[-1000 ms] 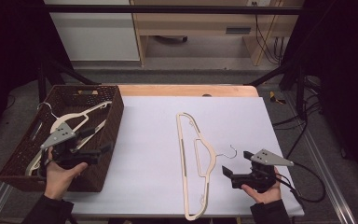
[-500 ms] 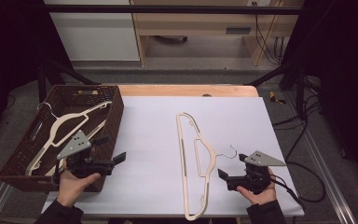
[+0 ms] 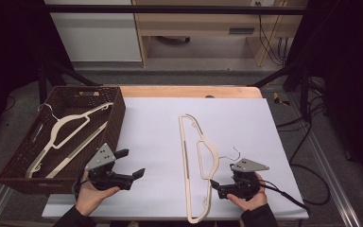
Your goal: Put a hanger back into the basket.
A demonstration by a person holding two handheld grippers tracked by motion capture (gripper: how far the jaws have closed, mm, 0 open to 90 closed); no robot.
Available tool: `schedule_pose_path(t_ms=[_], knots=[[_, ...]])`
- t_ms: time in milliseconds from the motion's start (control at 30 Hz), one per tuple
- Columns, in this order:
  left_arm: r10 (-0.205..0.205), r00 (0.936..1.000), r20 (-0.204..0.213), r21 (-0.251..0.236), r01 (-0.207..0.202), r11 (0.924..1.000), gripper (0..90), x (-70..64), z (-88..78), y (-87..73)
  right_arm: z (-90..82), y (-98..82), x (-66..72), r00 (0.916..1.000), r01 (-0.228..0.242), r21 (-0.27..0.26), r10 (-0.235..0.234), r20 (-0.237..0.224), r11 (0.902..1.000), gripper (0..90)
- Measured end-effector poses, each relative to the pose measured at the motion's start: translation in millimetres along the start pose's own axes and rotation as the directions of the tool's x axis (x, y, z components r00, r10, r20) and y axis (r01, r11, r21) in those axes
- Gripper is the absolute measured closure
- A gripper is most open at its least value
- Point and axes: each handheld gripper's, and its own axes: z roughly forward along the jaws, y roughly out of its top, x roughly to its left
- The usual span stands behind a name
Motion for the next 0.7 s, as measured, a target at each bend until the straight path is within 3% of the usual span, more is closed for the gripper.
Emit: schedule_pose_path(t_ms=[233, 467, 700], knots=[[0.009, 0.9999, 0.009, 0.040, -0.009, 0.9991, 10.2, -3.7, 10.5, -6.4, 21.5, -11.1, 8.5, 0.9999, 0.012, 0.098, -0.012, 0.002, 0.9951, 16.9], [0.003, 1.0000, 0.006, 0.053, -0.003, 0.9986, 10.5, -3.2, 13.6, -9.6, 35.6, -14.3, 23.5, 0.9890, 0.131, 0.174, -0.141, 0.047, 0.9760, 25.8], [-0.001, 1.0000, 0.001, 0.064, 0.001, 0.9980, 10.9, -1.4, 14.4, -12.3, 33.4, -11.1, 23.9, 0.9934, 0.095, 0.206, -0.106, 0.043, 0.9739, 47.8]])
